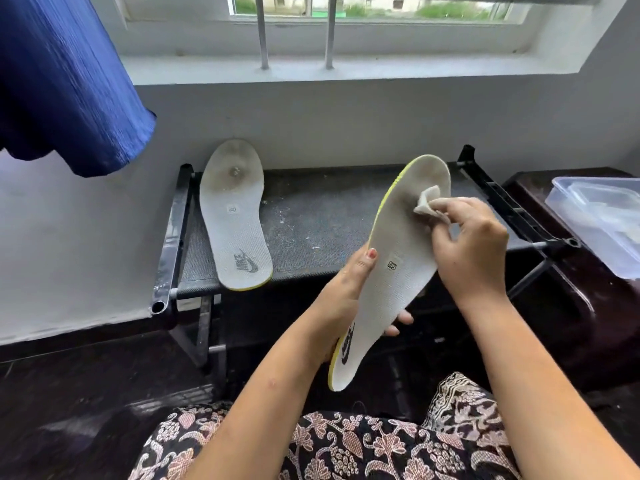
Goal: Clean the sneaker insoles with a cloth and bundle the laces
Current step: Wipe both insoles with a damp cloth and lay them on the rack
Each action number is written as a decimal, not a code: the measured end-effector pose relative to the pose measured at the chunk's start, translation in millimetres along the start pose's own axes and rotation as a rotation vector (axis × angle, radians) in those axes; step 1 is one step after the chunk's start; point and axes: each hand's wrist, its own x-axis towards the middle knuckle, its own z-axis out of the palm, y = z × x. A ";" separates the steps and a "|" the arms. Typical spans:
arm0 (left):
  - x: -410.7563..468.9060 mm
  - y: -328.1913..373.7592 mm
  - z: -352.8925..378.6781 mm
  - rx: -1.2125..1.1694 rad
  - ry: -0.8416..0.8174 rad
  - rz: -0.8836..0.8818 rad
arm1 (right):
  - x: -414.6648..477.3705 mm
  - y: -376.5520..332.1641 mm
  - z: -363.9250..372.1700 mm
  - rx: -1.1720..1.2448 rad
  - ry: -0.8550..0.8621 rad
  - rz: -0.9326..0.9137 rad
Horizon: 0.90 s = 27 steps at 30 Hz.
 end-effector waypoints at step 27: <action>-8.6 4.1 -10.5 -0.026 0.073 -0.042 | -16.3 -29.4 6.0 0.121 -0.163 -0.138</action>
